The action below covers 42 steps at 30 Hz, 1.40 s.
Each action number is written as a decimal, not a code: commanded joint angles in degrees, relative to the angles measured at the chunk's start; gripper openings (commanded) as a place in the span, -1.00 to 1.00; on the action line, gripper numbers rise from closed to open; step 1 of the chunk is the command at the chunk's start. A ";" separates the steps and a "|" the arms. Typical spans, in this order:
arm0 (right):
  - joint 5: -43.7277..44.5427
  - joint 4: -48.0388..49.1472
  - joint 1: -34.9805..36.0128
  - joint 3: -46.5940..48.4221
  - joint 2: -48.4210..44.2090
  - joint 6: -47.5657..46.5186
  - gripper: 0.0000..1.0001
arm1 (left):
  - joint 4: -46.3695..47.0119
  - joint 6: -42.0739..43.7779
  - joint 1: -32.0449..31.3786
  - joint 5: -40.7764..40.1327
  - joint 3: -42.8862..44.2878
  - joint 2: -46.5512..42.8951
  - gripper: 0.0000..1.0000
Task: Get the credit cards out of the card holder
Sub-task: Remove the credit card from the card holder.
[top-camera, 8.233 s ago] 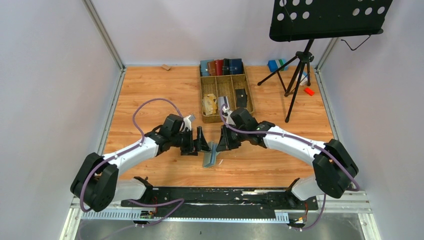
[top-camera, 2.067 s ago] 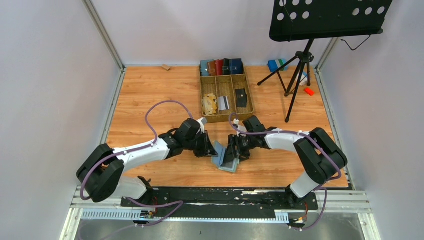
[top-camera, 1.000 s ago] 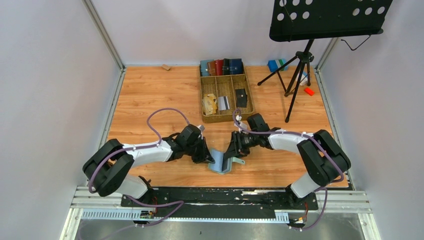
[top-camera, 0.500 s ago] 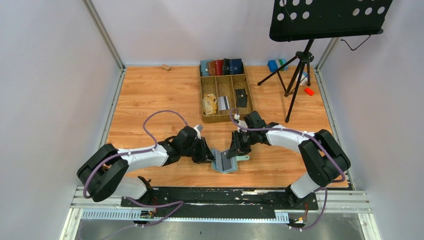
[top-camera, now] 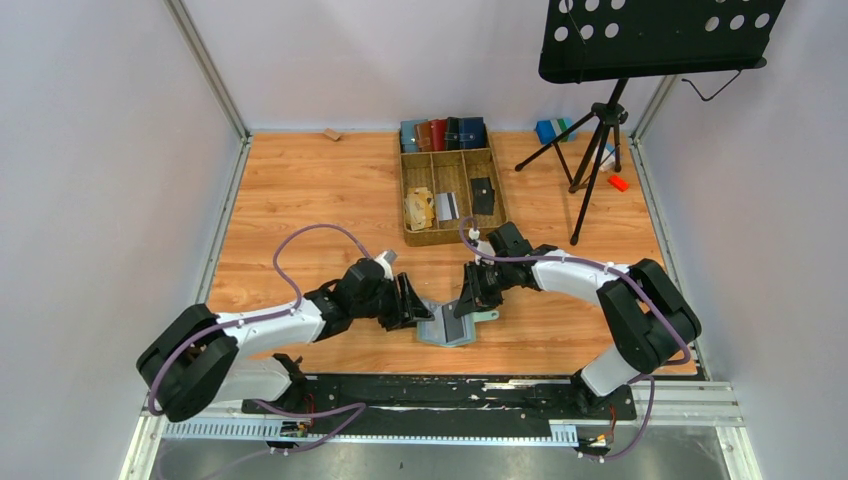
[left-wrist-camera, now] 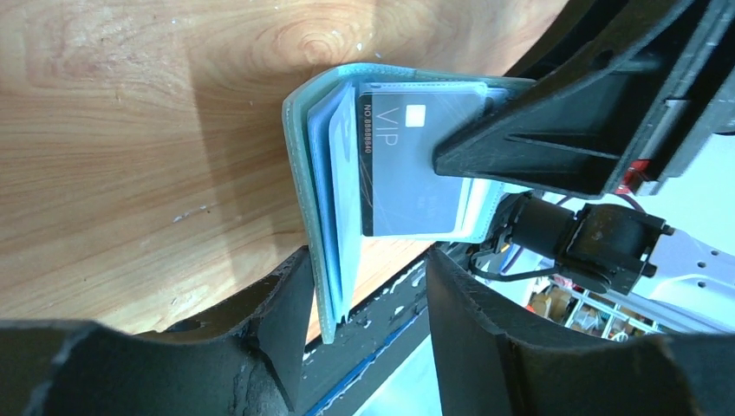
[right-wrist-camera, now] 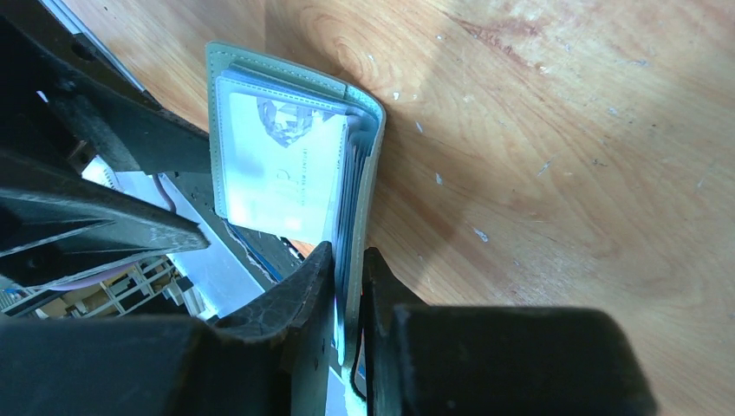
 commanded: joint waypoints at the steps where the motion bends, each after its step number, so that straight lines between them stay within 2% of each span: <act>1: 0.96 0.42 0.37 1.05 -0.76 -1.60 -0.88 | 3.65 -0.44 -0.21 2.44 1.00 4.25 0.13; 3: 0.92 0.53 0.39 1.05 -0.77 -1.52 -0.88 | 3.69 -0.17 -0.21 3.33 1.91 6.41 0.07; 7: 0.72 0.55 0.34 0.75 -0.83 -1.51 -0.88 | 3.70 0.46 -0.21 3.31 2.61 7.14 -0.24; 9: 1.36 0.11 0.36 0.68 -1.20 -1.59 -0.85 | 3.76 0.69 -0.21 3.39 2.63 7.14 -0.46; 10: 2.32 -0.59 0.38 0.89 -1.39 -1.84 -0.77 | 3.66 0.66 -0.21 3.39 2.56 7.14 -0.59; 12: 6.92 -4.41 0.33 1.92 -1.83 -2.99 -0.30 | 3.32 0.67 -0.21 3.26 2.26 6.92 -0.85; 14: 11.83 -8.32 0.06 3.03 -2.35 -4.48 0.02 | 3.19 0.46 -0.21 2.94 1.79 6.58 -1.00; 18: 14.85 -10.63 -1.38 2.82 -5.29 -5.37 0.22 | 2.39 0.36 -0.25 2.21 1.70 4.88 -1.00; 21: 12.73 -9.33 -2.01 2.42 -9.57 -5.40 0.22 | 1.83 0.41 -0.21 1.90 2.11 3.97 -1.00; 26: 11.11 -8.11 -1.95 3.95 -15.23 -5.81 0.08 | 1.92 -0.64 -0.21 2.28 3.24 2.98 -1.00; 31: -0.92 -1.40 -1.96 3.13 -15.22 -3.10 -0.18 | 2.68 -0.75 -0.21 3.65 5.15 2.86 -1.00; 34: -5.18 2.85 -1.95 1.65 -13.83 -0.09 -0.28 | 5.76 -2.26 -0.21 4.63 5.64 2.53 -1.00; 37: -7.10 4.59 -2.70 0.76 -13.45 1.22 -0.30 | 8.25 -4.20 -0.21 5.19 5.65 1.68 -1.00; 39: -13.71 9.20 -7.63 -1.57 -13.86 5.96 -0.30 | 8.98 -5.83 -0.21 4.68 5.66 0.40 -1.00; 42: -17.98 11.51 -11.10 -2.45 -14.88 8.29 -0.25 | 10.61 -7.74 -0.21 4.09 5.23 -1.15 -1.00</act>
